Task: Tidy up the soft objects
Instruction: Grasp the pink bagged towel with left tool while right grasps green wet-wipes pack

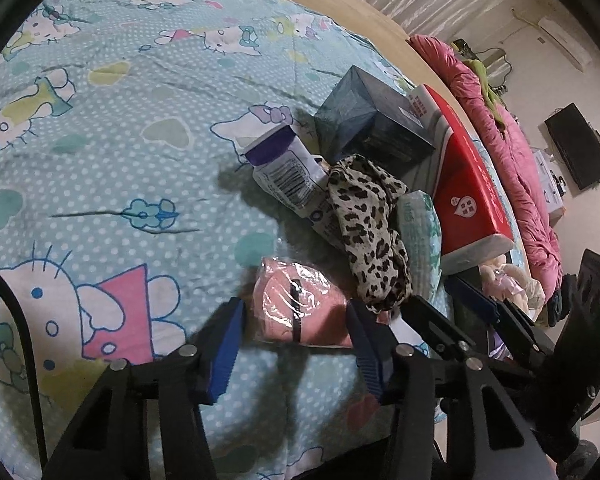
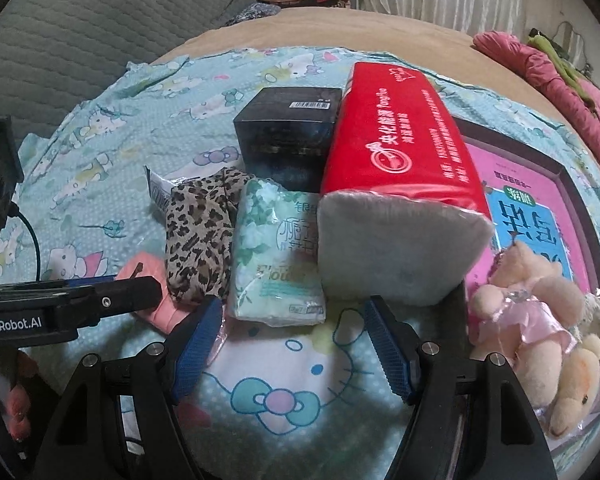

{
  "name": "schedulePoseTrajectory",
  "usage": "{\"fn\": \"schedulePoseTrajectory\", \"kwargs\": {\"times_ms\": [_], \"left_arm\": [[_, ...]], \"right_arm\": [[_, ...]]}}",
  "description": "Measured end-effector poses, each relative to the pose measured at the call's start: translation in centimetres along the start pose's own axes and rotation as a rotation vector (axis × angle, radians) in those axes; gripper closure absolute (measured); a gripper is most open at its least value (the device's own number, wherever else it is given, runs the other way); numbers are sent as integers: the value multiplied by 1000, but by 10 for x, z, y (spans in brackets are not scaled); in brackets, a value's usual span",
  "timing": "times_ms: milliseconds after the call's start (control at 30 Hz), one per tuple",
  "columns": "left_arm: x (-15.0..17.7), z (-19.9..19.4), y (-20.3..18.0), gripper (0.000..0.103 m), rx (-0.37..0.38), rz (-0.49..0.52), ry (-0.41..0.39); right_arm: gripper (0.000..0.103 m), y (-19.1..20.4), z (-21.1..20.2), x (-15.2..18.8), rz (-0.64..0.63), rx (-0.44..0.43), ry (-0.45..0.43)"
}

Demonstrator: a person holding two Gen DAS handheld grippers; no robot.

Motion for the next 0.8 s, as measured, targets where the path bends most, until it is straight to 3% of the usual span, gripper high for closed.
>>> {"fn": "schedulePoseTrajectory", "kwargs": {"times_ms": [133, 467, 800], "left_arm": [[0, 3, -3, 58, -3, 13, 6], [1, 5, -2, 72, 24, 12, 12], [8, 1, -11, 83, 62, 53, 19]], "right_arm": [[31, 3, 3, -2, -10, -1, -2], [54, 10, 11, -3, -42, -35, 9], [58, 9, -3, 9, -73, -55, 5]]}}
Point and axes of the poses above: each gripper's, at about its wrist camera, not at the fingertips, and z roughly the way its jaws point, y to its left, x to its underside, the point moved 5 cm from there along z, roughly the way its jaws point, and after that the axes turned 7 degrees about y, right-handed, at the moved point
